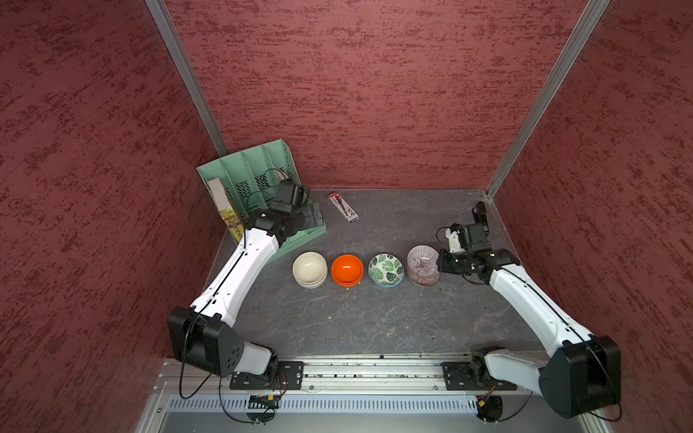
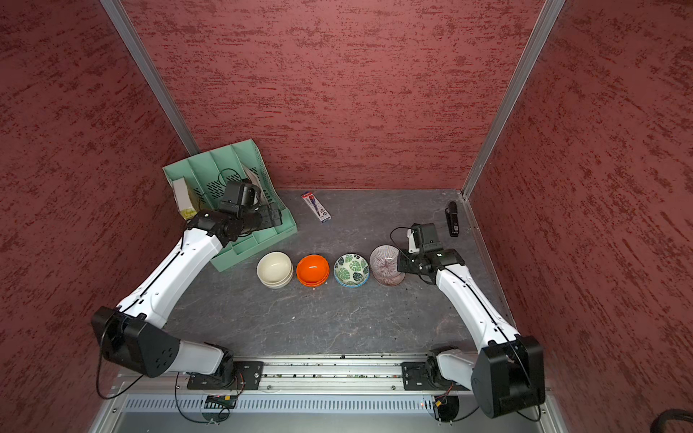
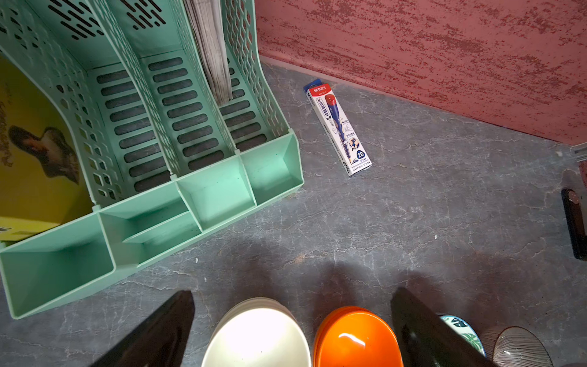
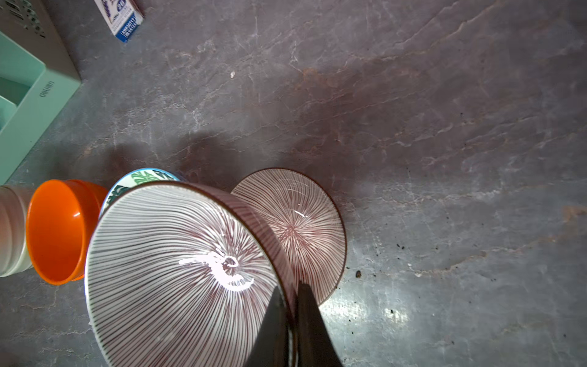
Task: Stack the bowls
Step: Place the bowl on the bowl.
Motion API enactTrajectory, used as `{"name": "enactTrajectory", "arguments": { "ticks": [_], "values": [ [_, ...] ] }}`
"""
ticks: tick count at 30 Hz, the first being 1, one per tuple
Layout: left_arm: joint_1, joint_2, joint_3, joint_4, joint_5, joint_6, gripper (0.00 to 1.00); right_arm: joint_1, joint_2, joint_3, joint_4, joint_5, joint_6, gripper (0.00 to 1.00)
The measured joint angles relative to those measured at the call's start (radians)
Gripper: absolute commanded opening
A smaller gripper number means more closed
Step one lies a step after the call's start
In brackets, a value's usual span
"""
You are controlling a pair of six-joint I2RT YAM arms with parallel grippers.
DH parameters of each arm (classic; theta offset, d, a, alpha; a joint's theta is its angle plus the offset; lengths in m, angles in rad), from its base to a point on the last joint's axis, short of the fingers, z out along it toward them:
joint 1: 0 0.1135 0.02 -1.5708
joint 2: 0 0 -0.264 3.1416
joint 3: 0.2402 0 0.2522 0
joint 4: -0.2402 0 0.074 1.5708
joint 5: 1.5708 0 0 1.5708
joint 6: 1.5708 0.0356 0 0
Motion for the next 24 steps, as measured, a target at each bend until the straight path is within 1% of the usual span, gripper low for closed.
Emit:
{"name": "enactTrajectory", "arguments": {
  "ticks": [12,24],
  "values": [
    [0.0,0.0,0.0,0.0,-0.011,0.003,1.0,-0.019,0.13,0.0,0.021,0.0,-0.029,0.02],
    [0.002,0.0,0.0,0.0,-0.012,0.005,1.0,-0.022,0.184,0.0,0.05,0.007,-0.041,0.02]
  ]
}}
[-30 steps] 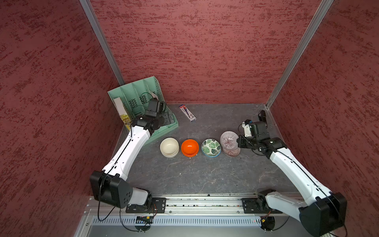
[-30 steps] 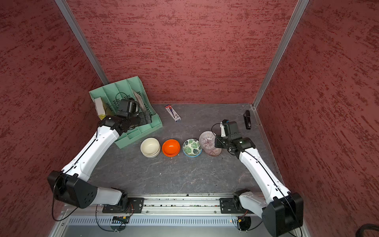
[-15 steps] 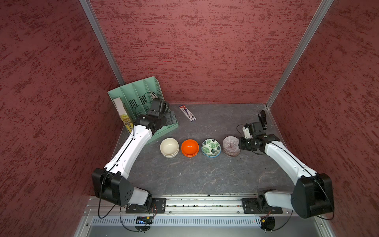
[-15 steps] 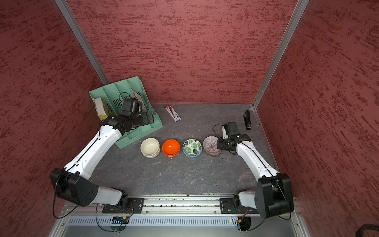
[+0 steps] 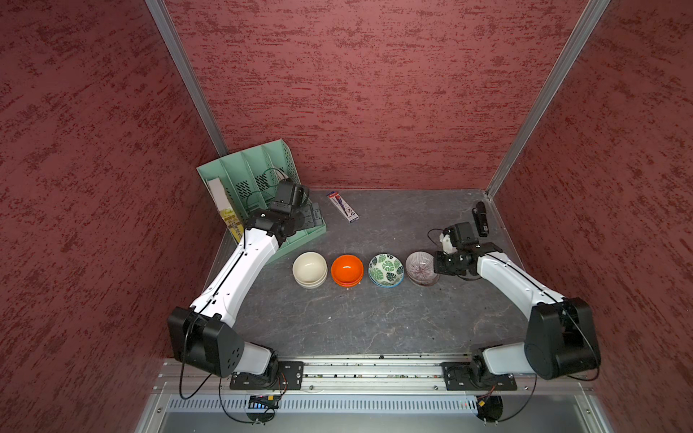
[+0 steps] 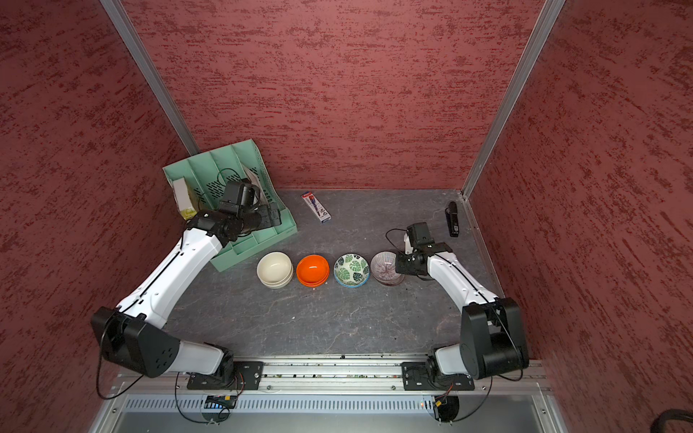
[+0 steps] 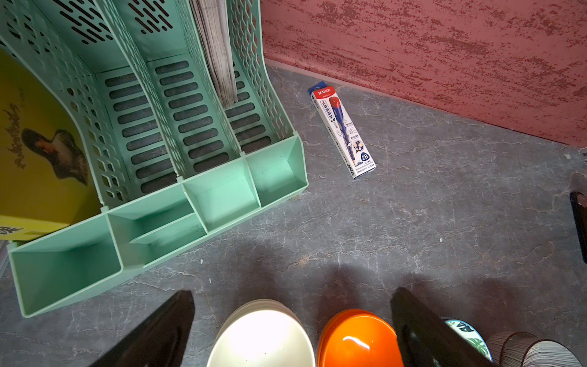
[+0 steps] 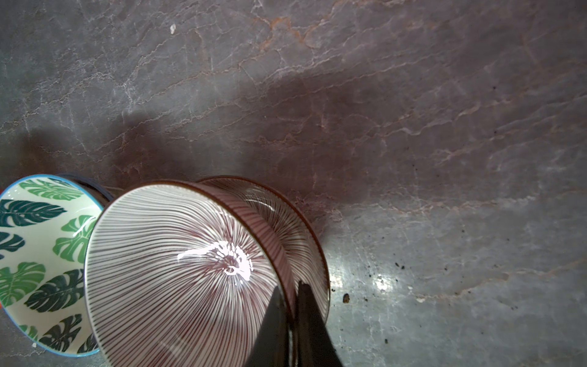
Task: Stack the bowls
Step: Place the bowl on the bowl.
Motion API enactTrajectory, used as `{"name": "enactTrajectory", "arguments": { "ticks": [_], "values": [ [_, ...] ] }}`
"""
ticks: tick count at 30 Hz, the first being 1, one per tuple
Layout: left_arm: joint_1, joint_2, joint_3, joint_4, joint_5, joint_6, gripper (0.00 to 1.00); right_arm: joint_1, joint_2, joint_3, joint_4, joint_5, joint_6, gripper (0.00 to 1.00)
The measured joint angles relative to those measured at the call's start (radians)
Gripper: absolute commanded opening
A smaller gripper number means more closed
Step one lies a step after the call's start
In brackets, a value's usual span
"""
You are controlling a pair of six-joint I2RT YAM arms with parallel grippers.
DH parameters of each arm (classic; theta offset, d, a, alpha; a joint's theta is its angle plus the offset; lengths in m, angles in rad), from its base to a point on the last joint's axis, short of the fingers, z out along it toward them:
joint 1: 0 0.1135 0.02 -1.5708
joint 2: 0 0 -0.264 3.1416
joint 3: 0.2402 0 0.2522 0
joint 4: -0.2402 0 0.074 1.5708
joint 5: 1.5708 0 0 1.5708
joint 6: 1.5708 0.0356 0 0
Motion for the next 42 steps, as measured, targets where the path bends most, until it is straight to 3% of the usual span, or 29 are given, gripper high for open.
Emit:
{"name": "enactTrajectory", "arguments": {
  "ticks": [19,34,37,42],
  "values": [
    [0.001,0.0,0.0,0.0,0.0,0.0,1.0,-0.001,0.024,0.0,0.002,0.028,-0.008,0.08],
    [0.001,0.0,0.0,0.0,0.0,0.0,1.0,-0.001,0.018,0.0,0.021,0.043,-0.008,0.35],
    [0.0,0.0,0.0,0.0,0.0,0.0,1.0,-0.002,-0.009,0.0,0.018,0.058,-0.007,0.34],
    [-0.002,0.0,0.002,0.0,0.0,0.0,1.0,-0.002,-0.039,0.002,0.017,0.071,-0.011,0.18]
  ]
}}
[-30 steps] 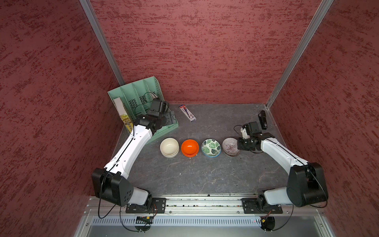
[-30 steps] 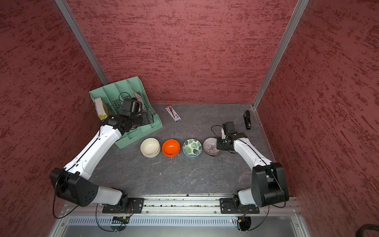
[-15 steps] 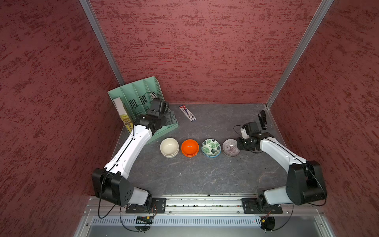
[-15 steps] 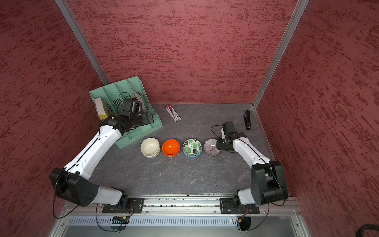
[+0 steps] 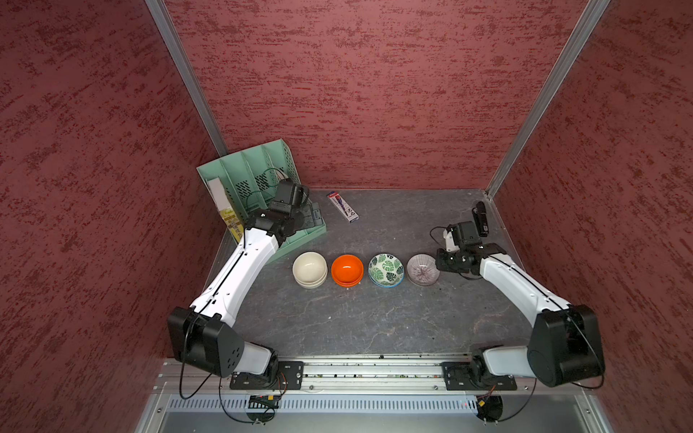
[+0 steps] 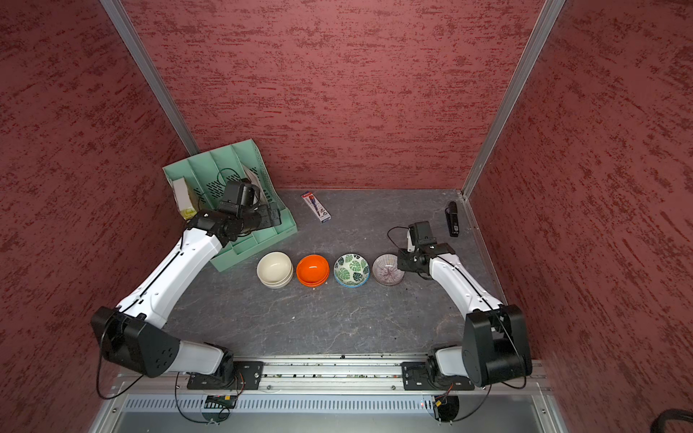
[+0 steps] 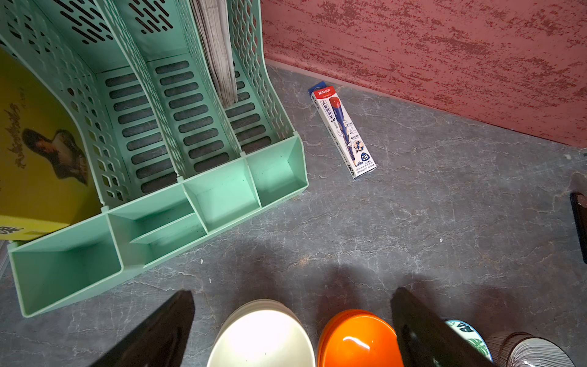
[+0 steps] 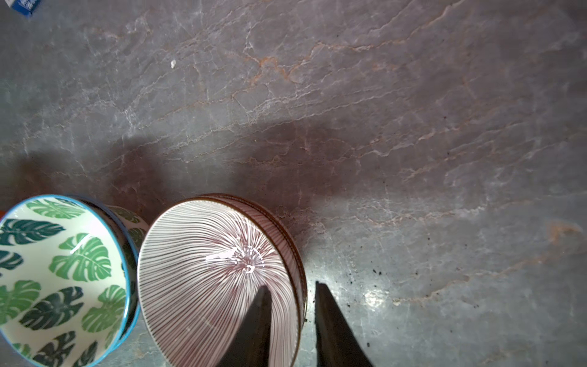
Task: Stack the bowls
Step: Place the bowl on the bowl.
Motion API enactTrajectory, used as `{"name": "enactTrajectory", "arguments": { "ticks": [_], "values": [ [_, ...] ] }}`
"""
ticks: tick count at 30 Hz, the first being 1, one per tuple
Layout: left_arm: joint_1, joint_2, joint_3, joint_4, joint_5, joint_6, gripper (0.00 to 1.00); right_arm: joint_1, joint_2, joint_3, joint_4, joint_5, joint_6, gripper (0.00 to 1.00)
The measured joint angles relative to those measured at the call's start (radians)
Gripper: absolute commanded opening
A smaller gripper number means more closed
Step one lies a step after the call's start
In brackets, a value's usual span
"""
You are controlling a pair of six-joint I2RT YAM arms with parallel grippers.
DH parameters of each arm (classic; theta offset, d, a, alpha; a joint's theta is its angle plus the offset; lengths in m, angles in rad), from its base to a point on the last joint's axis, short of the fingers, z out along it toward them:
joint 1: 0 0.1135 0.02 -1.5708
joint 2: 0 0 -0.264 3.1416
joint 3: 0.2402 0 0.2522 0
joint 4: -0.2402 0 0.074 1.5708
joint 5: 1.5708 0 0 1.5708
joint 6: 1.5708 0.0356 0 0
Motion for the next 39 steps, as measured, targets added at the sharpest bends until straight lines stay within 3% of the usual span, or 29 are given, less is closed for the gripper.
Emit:
{"name": "enactTrajectory", "arguments": {
  "ticks": [13,24,31,39],
  "values": [
    [-0.005,0.0,0.016,-0.001,-0.018,0.003,1.0,0.0,0.06,-0.007,0.029,-0.003,-0.003,0.08],
    [-0.005,0.0,0.016,-0.003,-0.023,0.003,1.0,0.0,0.093,-0.012,0.06,-0.01,-0.003,0.08],
    [-0.005,0.0,0.016,-0.003,-0.026,0.003,1.0,0.0,0.051,-0.014,0.055,-0.005,-0.003,0.12],
    [-0.005,0.0,0.015,-0.003,-0.025,0.003,1.0,0.0,0.018,-0.014,0.051,-0.005,0.002,0.31]
  ]
}}
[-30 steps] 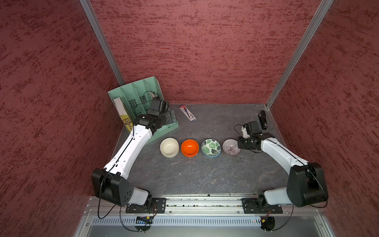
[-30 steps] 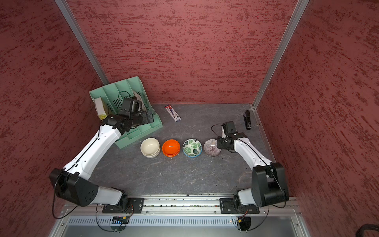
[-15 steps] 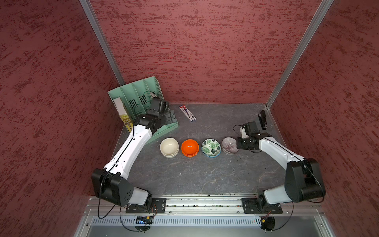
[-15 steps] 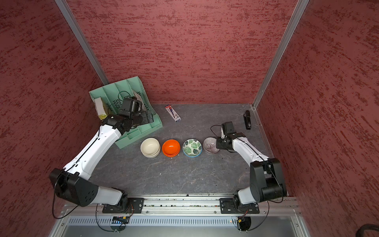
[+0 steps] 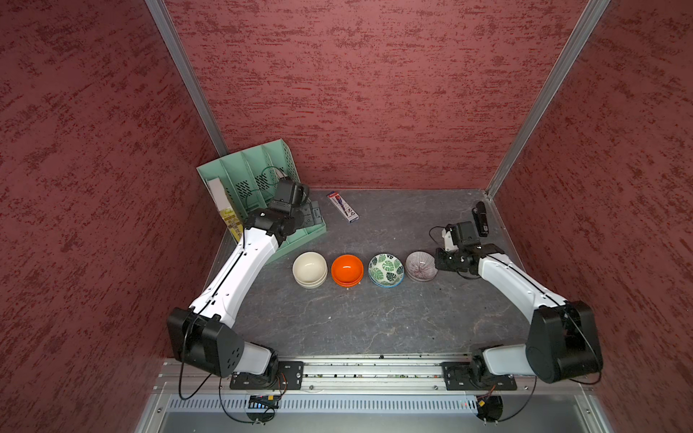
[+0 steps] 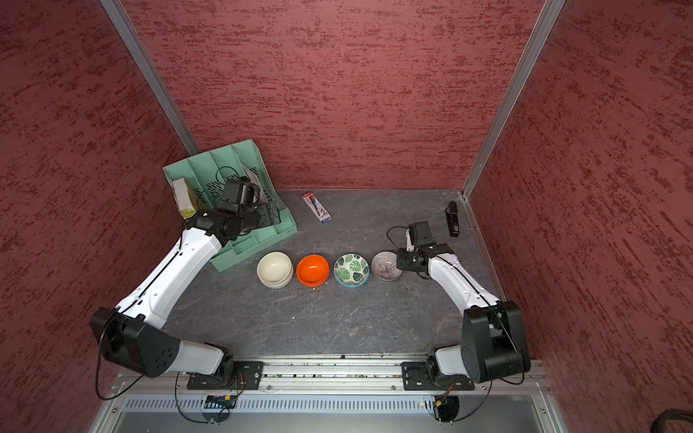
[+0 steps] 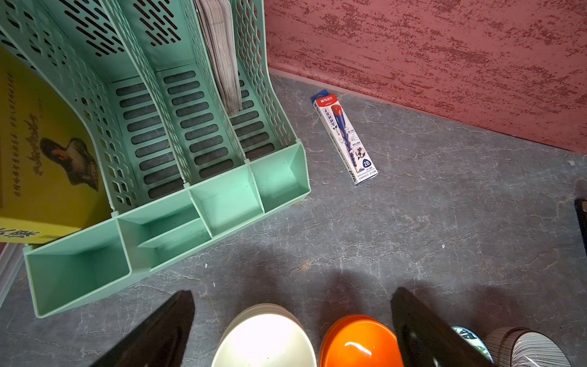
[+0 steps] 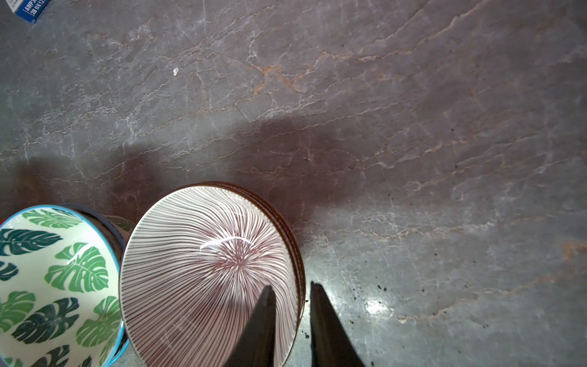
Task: Stack the bowls
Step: Place the bowl on the bowl.
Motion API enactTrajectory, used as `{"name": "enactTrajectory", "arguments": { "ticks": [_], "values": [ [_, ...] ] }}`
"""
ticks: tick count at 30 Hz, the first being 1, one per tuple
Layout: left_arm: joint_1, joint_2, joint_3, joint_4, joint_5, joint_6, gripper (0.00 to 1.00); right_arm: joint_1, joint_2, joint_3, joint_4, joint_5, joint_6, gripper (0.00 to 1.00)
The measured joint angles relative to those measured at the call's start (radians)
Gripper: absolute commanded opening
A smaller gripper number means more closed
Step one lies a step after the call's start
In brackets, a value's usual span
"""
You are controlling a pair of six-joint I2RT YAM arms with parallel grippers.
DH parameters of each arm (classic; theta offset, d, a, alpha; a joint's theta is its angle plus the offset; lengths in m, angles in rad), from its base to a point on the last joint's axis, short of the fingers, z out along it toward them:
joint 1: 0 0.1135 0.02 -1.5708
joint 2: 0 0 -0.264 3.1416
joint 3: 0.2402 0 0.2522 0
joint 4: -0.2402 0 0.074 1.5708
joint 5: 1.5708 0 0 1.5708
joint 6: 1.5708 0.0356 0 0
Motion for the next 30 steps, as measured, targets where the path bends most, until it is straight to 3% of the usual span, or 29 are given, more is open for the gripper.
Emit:
{"name": "enactTrajectory", "arguments": {
  "ticks": [17,19,21,22,30],
  "values": [
    [-0.001,-0.004,0.0,-0.029,-0.017,0.019,1.0,0.0,-0.004,-0.02,0.024,0.0,0.021,0.57],
    [-0.001,-0.008,0.0,-0.041,-0.029,0.027,1.0,0.0,-0.04,-0.019,0.022,-0.001,0.023,0.73],
    [0.0,-0.015,-0.001,-0.045,-0.04,0.037,1.0,-0.001,-0.075,-0.013,0.018,-0.002,0.018,0.95],
    [0.0,-0.019,-0.001,-0.046,-0.045,0.042,1.0,-0.001,-0.09,-0.008,0.016,-0.002,0.015,0.98],
    [0.068,-0.068,-0.107,0.061,-0.063,0.074,1.0,-0.003,-0.129,0.046,0.048,0.07,-0.009,0.98]
  ]
}}
